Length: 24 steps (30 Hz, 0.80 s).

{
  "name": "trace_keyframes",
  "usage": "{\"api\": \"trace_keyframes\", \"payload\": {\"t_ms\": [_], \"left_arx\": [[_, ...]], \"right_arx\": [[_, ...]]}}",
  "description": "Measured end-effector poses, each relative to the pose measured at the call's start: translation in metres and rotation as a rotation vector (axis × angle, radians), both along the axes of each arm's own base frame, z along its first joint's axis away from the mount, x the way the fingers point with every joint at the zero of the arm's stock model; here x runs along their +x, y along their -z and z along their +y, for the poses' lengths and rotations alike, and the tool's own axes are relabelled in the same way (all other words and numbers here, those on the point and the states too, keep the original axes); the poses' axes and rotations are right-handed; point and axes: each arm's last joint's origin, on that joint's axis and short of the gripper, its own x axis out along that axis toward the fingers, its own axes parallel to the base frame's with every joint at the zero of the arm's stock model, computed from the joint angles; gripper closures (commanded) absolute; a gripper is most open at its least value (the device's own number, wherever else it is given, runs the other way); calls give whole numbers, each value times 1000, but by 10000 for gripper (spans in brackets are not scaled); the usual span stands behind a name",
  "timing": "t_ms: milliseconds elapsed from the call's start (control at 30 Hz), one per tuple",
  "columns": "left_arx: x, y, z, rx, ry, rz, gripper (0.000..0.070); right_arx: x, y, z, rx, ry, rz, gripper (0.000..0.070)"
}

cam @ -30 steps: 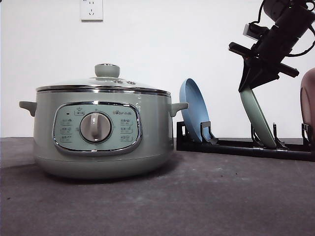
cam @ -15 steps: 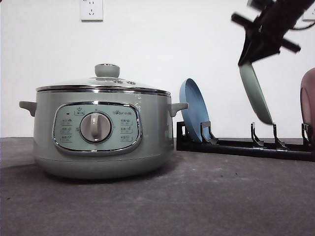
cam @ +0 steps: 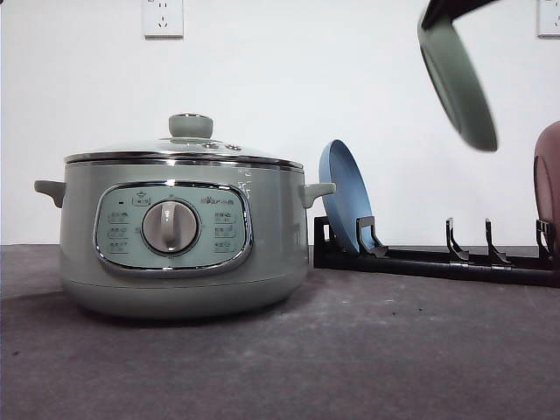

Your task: Transfer potato from steamer to green plate

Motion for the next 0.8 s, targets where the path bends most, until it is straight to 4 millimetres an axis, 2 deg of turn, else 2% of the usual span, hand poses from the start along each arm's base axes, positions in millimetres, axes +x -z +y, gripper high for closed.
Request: {"api": "trace_keyframes", "payload": {"t_ms": [200,433,600,800], "left_arx": [[0,0,0,0,0,0,105],[0,0,0,0,0,0,105],[0,0,0,0,0,1,105],[0,0,0,0,0,0,105]], "right_arx": [[-40,-3,14,-197,-46,56,695],[-74,5,39,-392,-138,150,696],[-89,35,66,-528,-230,198,696],[-106,91,91,-655,-334,263,696]]}}
